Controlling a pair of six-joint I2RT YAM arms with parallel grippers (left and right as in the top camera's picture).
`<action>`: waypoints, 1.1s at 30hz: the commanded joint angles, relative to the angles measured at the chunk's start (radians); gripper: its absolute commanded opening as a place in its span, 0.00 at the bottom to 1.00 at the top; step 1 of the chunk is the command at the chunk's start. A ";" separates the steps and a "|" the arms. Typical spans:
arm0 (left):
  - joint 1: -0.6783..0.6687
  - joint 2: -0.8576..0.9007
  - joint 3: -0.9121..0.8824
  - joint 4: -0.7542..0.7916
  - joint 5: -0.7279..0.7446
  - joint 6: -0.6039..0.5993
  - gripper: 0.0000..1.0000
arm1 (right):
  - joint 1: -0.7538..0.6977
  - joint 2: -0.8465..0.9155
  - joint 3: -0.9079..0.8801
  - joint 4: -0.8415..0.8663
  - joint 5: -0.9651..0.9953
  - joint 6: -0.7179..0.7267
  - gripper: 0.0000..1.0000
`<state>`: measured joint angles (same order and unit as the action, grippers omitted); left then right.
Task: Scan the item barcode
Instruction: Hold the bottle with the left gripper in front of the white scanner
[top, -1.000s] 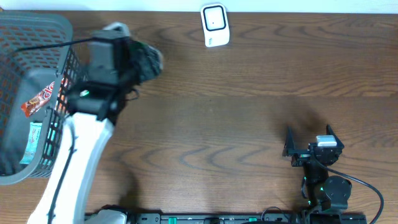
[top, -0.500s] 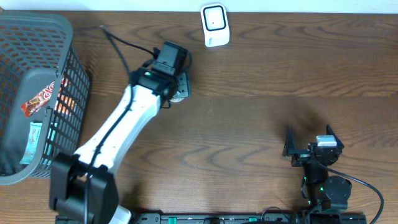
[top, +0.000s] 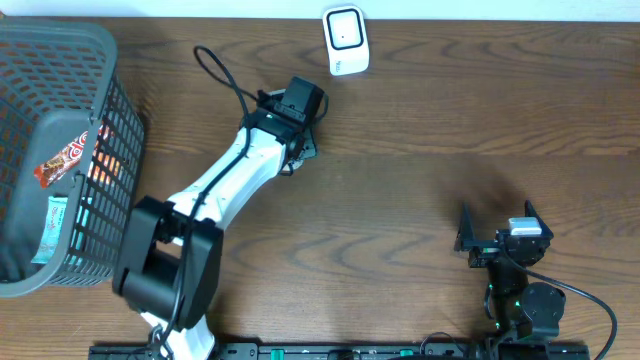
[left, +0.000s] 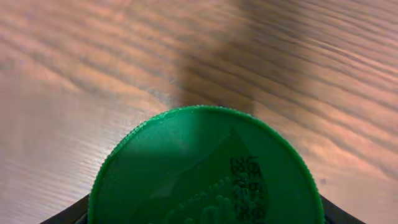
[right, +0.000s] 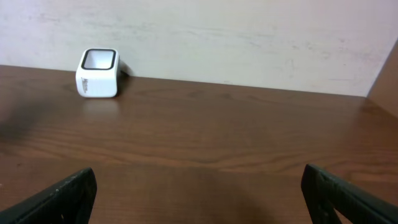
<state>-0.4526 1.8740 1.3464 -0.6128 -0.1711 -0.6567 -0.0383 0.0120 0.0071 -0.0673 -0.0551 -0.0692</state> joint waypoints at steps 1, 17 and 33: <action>0.002 0.024 -0.004 0.004 -0.051 -0.216 0.67 | 0.007 -0.005 -0.002 -0.004 0.002 0.012 0.99; 0.002 0.084 -0.004 -0.008 -0.050 -0.288 0.67 | 0.007 -0.005 -0.002 -0.004 0.001 0.012 0.99; 0.001 0.084 -0.004 -0.051 -0.051 -0.292 0.67 | 0.007 -0.005 -0.002 -0.004 0.001 0.012 0.99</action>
<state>-0.4530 1.9324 1.3468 -0.6399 -0.2054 -0.9291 -0.0387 0.0120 0.0071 -0.0673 -0.0551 -0.0692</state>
